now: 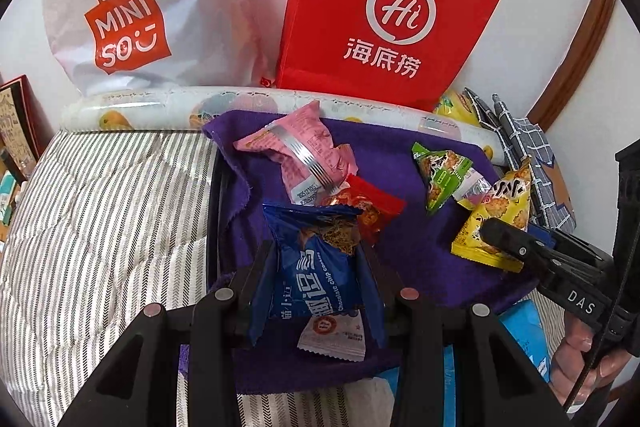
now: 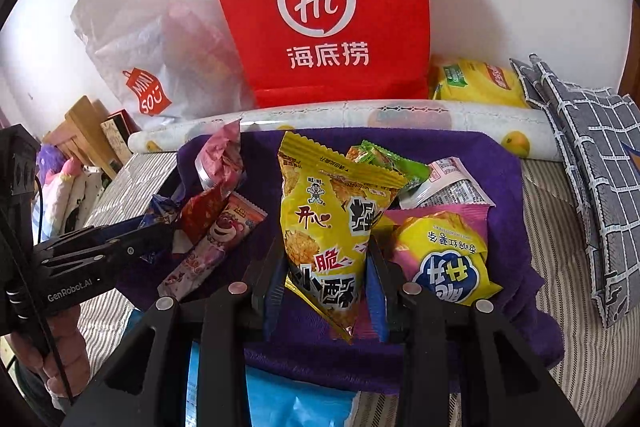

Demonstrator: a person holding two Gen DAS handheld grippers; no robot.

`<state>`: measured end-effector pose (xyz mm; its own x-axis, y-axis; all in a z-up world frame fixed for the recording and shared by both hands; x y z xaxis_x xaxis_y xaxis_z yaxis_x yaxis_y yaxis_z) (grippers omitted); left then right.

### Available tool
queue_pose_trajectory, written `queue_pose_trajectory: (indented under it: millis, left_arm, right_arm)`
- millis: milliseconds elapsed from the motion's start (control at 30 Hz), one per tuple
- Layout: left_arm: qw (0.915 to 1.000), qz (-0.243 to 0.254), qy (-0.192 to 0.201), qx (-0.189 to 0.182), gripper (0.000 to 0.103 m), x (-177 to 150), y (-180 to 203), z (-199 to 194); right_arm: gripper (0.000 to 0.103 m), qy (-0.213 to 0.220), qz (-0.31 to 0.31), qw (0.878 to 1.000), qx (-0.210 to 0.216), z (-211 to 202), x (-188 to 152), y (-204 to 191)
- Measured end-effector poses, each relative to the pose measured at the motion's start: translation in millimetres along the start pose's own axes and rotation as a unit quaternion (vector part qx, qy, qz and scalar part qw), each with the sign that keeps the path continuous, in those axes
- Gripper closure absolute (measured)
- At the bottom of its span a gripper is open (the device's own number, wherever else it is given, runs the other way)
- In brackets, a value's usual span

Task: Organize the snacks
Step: 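Lower the right tool and open it releasing the yellow bag onto the towel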

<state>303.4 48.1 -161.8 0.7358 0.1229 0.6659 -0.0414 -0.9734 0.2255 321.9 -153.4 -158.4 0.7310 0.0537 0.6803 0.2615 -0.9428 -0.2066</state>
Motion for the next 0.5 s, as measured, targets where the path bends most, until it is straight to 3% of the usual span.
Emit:
queue_pose_trajectory:
  millis: [200,333,500]
  left_arm:
    - [1.0000,-0.008,-0.001,-0.003,0.065,0.7,-2.0,0.6]
    - [1.0000,-0.003,-0.002,-0.001,0.065,0.0,-0.3,-0.5]
    - [1.0000,0.001,-0.001,0.001,0.065,-0.3,1.4,0.1]
  right_arm:
    - [0.065,0.001,-0.004,1.000,-0.001,-0.7,-0.1,-1.9]
    - [0.051,0.012,0.007,1.000,0.010,-5.2,1.5,0.3]
    - [0.051,0.021,0.012,1.000,0.011,-9.6,4.5,2.8]
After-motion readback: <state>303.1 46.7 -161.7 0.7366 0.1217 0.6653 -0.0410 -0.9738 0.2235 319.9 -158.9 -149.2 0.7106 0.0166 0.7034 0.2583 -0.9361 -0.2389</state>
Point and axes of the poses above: each gripper's, at about its wrist camera, not at the fingertips, and z roughly the way its jaws point, y to its right, x to its top, the point moved 1 cm from there along z, roughly the way its jaws point, and after that the axes turned 6 degrees about y, right-handed, at the moved point
